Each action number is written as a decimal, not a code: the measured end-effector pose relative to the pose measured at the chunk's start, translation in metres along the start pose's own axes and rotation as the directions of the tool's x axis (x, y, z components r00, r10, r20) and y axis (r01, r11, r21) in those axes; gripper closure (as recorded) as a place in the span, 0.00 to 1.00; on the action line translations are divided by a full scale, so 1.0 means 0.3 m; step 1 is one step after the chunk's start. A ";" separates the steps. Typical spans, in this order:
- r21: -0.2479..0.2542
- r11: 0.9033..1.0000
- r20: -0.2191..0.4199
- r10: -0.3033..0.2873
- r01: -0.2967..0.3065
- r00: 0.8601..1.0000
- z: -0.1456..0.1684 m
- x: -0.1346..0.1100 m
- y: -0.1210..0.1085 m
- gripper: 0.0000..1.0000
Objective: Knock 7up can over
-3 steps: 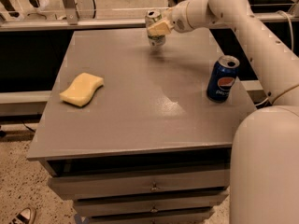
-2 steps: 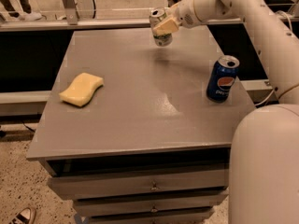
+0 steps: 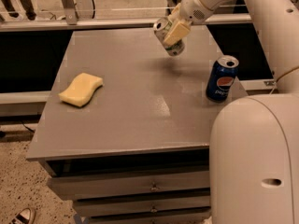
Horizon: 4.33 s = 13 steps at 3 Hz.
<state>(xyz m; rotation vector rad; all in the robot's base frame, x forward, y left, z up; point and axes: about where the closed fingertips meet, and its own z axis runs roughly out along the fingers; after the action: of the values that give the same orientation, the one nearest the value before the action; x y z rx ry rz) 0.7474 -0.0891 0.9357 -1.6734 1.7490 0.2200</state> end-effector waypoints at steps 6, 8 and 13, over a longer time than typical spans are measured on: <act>-0.443 0.821 -0.099 -0.443 0.360 0.891 0.187 -0.043 0.436 0.28; -0.464 0.804 -0.093 -0.462 0.372 0.882 0.209 -0.050 0.472 0.00; 0.124 0.992 -0.152 0.020 -0.001 0.988 -0.051 0.165 0.012 0.00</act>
Offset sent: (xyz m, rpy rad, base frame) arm -0.1065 0.0089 -0.0448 -0.3842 0.1885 0.4465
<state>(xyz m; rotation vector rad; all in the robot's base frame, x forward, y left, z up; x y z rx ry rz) 0.7424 -0.1373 0.9172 -1.6279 1.8445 -0.0127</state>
